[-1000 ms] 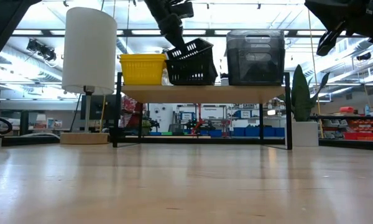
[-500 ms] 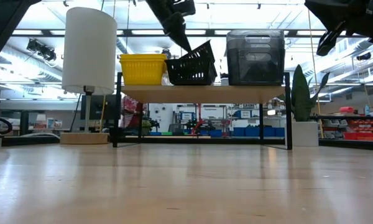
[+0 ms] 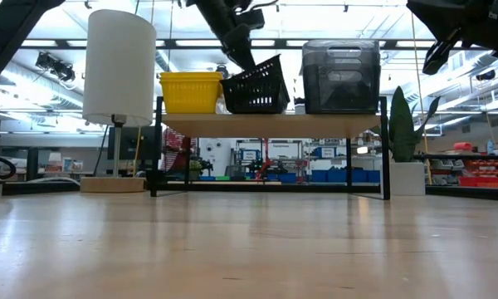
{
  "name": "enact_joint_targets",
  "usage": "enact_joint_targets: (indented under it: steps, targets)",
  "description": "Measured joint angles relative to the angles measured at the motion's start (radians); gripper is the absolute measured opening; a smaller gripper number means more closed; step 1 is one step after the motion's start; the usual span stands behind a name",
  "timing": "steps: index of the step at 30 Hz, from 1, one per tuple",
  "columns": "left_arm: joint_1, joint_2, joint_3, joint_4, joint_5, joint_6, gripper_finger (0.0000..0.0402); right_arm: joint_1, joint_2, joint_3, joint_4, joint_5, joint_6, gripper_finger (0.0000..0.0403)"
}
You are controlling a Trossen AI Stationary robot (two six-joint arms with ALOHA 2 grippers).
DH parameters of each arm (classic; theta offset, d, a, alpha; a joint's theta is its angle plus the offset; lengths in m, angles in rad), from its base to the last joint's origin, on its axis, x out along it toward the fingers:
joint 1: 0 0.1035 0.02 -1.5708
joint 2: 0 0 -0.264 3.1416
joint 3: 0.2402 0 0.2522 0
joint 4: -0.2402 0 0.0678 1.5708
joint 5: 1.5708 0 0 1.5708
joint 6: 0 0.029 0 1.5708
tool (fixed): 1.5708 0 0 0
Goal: Stack baskets on shelf by color
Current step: Stack the right black bin on top of the black bin on the shelf
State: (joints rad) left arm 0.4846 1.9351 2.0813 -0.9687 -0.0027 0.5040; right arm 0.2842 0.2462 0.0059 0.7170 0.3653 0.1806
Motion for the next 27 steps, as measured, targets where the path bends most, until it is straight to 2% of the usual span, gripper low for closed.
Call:
enact_joint_targets:
  steps: [5,11,15,19,27]
  targets:
    - [0.0,0.018,0.0,0.028,0.0,0.035,0.006,0.0,0.0,0.0,0.0,0.0,0.0,0.0016]
    - [0.002,0.019,0.0,0.017,0.038,0.166,0.0031,0.0,0.0,0.0,0.0,0.001,0.0,0.0016]
    - [0.014,0.019,0.0,0.016,0.072,0.131,0.0021,0.0,0.0,0.0,-0.001,0.0,0.0,0.0016]
    - [0.019,0.019,0.0,0.012,0.079,0.086,0.0034,0.0,0.0,0.0,-0.001,0.0,0.0,0.0016]
    - [0.017,0.019,0.0,-0.015,0.059,0.004,0.0091,0.0,0.0,0.0,0.0,0.0,0.0,0.0016]
